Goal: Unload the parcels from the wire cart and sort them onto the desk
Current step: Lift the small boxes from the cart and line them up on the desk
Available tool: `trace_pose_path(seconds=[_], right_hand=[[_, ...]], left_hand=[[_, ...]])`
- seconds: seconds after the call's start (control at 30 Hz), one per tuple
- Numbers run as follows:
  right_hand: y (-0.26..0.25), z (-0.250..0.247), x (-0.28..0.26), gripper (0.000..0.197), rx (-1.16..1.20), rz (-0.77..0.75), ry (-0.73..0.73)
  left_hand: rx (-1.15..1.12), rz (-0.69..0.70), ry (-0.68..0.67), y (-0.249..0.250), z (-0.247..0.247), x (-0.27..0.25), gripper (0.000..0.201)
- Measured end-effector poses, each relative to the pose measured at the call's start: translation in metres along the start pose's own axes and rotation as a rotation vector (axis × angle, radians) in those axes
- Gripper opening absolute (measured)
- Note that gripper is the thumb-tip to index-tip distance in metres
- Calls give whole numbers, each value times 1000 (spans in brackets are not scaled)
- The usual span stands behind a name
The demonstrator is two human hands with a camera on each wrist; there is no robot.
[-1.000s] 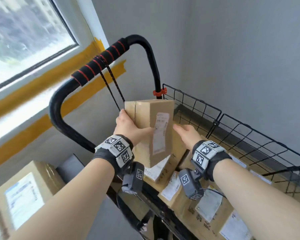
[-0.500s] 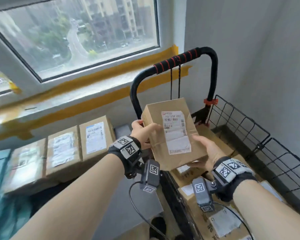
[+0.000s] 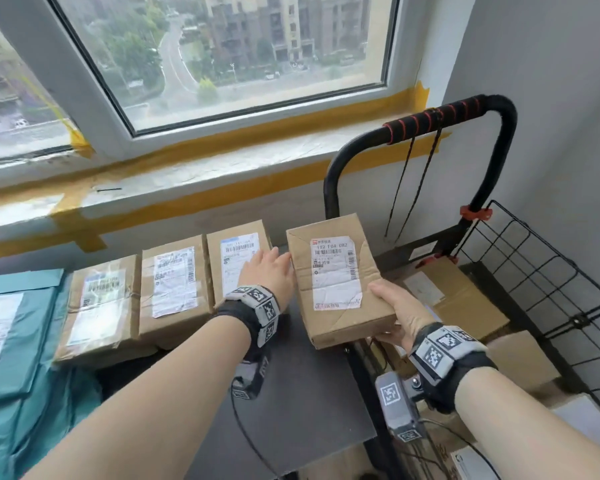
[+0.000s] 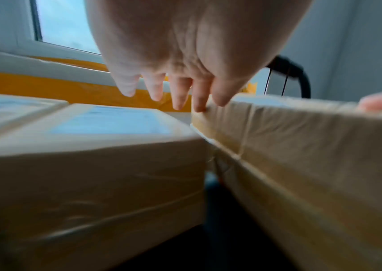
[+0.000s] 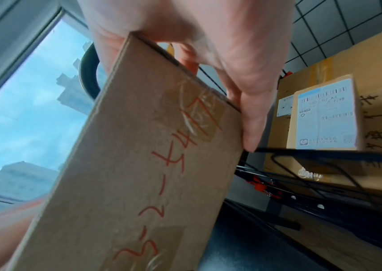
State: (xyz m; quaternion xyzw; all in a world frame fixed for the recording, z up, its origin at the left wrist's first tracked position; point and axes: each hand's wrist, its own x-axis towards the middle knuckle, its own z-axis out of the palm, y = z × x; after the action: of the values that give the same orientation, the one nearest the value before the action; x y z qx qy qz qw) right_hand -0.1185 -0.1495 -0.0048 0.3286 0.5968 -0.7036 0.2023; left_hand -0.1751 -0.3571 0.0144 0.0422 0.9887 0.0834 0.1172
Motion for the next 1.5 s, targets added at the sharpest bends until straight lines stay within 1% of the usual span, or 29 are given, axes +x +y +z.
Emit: trace_pose_path(seconds=[0.03, 0.07, 0.13, 0.23, 0.33, 0.47, 0.6, 0.7, 0.77, 0.8, 0.87, 0.93, 1.1, 1.2, 1.23, 1.3, 1.33, 1.37, 1.43, 1.5], right_hand=[[1, 7, 2, 24, -12, 4, 8], [2, 14, 5, 27, -18, 7, 10], [2, 26, 10, 25, -23, 34, 23], [5, 39, 15, 12, -17, 103, 43], [6, 46, 19, 15, -43, 157, 12], [4, 49, 22, 21, -125, 171, 2], [-5, 53, 26, 25, -225, 104, 23], [-21, 62, 32, 38, -249, 102, 49], [-27, 69, 38, 44, -257, 63, 64], [-28, 75, 42, 45, -321, 16, 76], [-29, 84, 47, 47, -540, -96, 133], [-28, 88, 52, 50, -673, -156, 170], [-29, 85, 60, 52, -768, -195, 176], [-25, 85, 60, 60, -836, -249, 277], [-22, 86, 57, 64, -905, -282, 334], [-17, 95, 49, 65, -1146, -425, 431], [-14, 101, 45, 64, -1267, -508, 430], [-10, 109, 42, 64, -1360, -557, 397], [-4, 122, 39, 67, -1456, -522, 308], [0, 129, 40, 72, -1494, -466, 283]], left_hand=[[93, -8, -80, -12, 2, 3, 49], [137, -24, -156, -24, 5, 5, 52], [170, -11, -216, -43, 10, 7, 59], [214, 29, -200, -55, 12, 1, 62], [190, 10, -175, -61, 18, -7, 61], [196, 20, -157, -68, 20, -10, 61], [233, 4, -164, -72, 22, -13, 67], [250, -3, -182, -72, 20, -12, 70], [247, 6, -202, -72, 18, -11, 71], [249, 9, -210, -72, 17, -11, 72], [255, 15, -215, -72, 16, -12, 72], [252, 22, -223, -73, 15, -12, 72], [150, 32, -219, -72, 12, -9, 69], [56, 32, -148, -77, 9, -11, 64], [45, 20, -117, -81, 9, -12, 63], [82, -53, -65, -88, 8, -15, 63], [108, -116, -58, -92, 7, -17, 65], [123, -192, -68, -96, 6, -19, 69], [103, -332, -109, -102, 6, -23, 78], [65, -390, -144, -107, 8, -27, 82]])
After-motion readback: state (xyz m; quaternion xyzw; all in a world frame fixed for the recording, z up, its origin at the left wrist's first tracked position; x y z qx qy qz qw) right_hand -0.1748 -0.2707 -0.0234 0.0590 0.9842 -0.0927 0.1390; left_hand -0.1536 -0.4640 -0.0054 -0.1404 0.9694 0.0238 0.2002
